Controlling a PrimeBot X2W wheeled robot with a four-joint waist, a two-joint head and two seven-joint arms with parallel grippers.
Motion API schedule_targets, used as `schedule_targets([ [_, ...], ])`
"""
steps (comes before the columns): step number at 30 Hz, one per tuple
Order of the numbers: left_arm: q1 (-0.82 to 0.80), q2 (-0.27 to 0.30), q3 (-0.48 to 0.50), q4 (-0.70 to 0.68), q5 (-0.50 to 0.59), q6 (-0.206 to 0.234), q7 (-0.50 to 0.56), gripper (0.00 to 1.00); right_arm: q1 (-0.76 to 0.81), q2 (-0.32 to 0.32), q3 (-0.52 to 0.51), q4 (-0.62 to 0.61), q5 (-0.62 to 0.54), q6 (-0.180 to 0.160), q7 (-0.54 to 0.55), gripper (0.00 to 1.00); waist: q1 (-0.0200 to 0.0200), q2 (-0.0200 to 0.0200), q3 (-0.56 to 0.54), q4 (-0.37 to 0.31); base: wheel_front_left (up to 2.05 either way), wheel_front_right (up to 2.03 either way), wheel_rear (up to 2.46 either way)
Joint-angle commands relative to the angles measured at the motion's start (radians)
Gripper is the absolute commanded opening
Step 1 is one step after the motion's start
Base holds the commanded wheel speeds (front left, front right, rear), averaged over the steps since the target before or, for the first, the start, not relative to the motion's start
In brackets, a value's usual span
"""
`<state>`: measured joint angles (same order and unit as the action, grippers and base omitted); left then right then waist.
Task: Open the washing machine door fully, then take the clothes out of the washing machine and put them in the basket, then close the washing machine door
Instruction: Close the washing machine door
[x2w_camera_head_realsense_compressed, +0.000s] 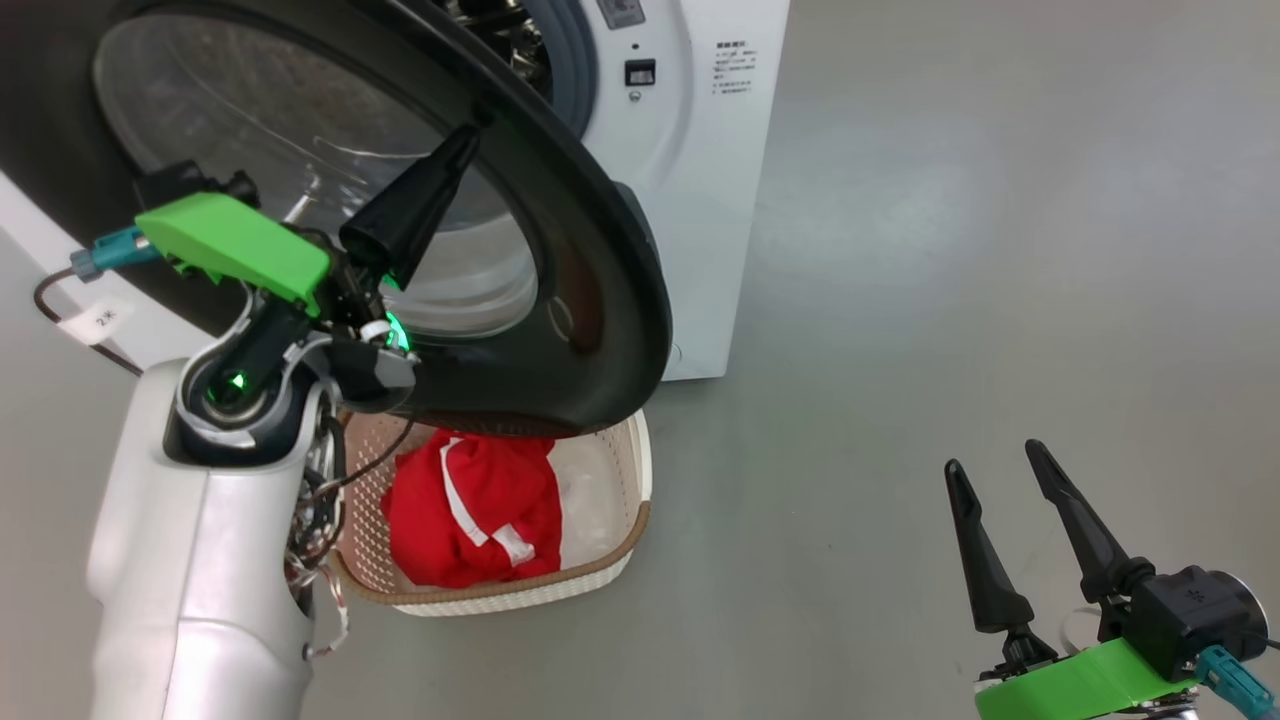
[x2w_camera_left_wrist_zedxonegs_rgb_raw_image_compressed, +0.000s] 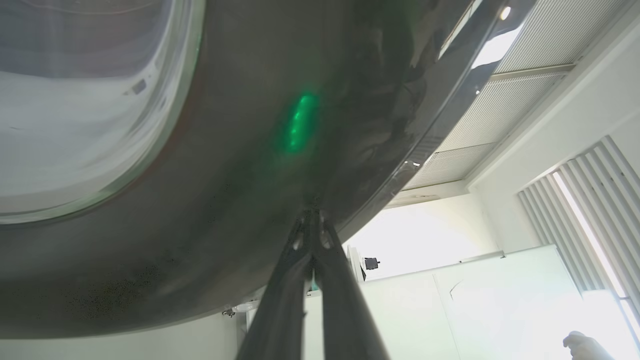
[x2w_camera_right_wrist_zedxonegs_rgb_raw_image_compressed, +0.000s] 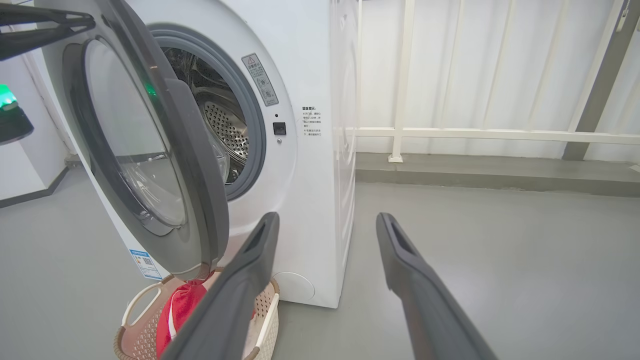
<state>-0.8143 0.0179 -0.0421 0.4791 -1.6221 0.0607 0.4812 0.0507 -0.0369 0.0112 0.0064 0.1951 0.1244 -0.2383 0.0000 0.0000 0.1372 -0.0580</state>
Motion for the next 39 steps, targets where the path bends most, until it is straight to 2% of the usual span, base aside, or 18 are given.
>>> schedule_targets([
  [1, -0.035, 0.032, 0.021, -0.021, 0.003, -0.011, -0.006, 0.00, -0.038, -0.013, 0.023, -0.022, 0.011, 0.006, -0.013, 1.00, 0.0000, 0.0000, 0.013, -0.013, 0.00, 0.00, 0.00],
  [39, -0.195, 0.060, 0.049, 0.123, 0.036, -0.084, -0.041, 0.00, -0.075, -0.013, 0.035, -0.017, 0.003, 0.006, -0.023, 1.00, 0.0000, 0.0000, 0.094, -0.126, 0.00, 0.00, 0.00],
])
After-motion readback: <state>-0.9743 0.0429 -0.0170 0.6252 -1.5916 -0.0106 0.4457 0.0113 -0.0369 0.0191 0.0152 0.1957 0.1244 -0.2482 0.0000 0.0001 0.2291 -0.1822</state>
